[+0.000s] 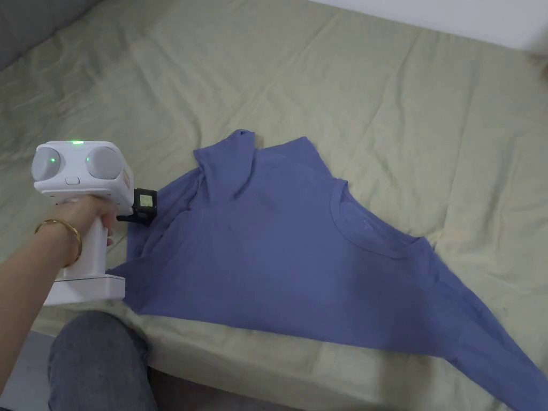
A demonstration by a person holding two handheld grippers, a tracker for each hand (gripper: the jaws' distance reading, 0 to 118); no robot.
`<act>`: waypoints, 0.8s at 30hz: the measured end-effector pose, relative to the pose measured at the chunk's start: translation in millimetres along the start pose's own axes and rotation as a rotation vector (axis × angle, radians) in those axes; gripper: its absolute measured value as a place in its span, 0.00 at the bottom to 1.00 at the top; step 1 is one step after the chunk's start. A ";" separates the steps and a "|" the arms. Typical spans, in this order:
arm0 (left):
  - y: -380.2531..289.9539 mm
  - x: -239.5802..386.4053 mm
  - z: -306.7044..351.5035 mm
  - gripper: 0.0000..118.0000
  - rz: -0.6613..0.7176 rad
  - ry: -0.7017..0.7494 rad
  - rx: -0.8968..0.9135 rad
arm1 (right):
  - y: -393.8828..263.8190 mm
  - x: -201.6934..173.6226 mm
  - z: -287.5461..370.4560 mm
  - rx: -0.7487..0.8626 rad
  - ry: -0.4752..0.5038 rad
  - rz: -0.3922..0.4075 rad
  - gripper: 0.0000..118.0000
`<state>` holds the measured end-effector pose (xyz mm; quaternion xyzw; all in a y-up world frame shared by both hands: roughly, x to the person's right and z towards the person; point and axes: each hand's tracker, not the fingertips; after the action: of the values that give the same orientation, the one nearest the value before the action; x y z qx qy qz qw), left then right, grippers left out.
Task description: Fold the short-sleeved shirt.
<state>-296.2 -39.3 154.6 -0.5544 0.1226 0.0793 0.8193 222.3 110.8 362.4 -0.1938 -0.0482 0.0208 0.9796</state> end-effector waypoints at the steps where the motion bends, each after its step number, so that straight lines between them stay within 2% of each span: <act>1: -2.4 2.7 -2.6 0.63 -0.002 -0.019 -0.005 | -0.6 -0.1 -1.7 -0.004 -0.005 0.001 0.00; 5: -13.1 15.6 -4.0 0.53 -0.052 -0.004 0.017 | -5.7 0.6 -7.6 -0.026 -0.014 0.000 0.00; 7: -12.8 19.4 2.1 0.29 -0.087 -0.028 0.022 | -10.0 2.5 -9.1 -0.035 -0.012 -0.003 0.00; 8: -12.5 21.8 5.8 0.00 -0.094 -0.027 0.031 | -10.9 1.7 -9.9 -0.038 -0.010 -0.002 0.00; 12: -14.8 21.7 19.4 0.00 -0.158 -0.011 0.077 | -12.2 -3.4 -9.9 -0.050 -0.003 0.003 0.00; 19: -14.7 -12.9 87.4 0.00 0.033 -0.193 0.278 | -3.9 11.3 -15.6 -0.082 -0.001 -0.014 0.00; 21: -15.9 -18.9 103.6 0.00 0.054 -0.239 0.308 | 1.7 18.6 -27.8 -0.163 0.009 -0.013 0.01; 22: -16.7 -20.1 108.9 0.00 0.065 -0.254 0.318 | 4.1 21.5 -34.3 -0.188 0.019 -0.007 0.08; 24: -19.0 -21.4 116.1 0.00 0.066 -0.265 0.324 | 9.5 26.1 -54.3 -0.262 0.023 0.036 0.75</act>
<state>-298.6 61.5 219.0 -0.3960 0.0430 0.1578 0.9035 253.5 100.7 311.0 -0.3209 -0.0360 0.0298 0.9459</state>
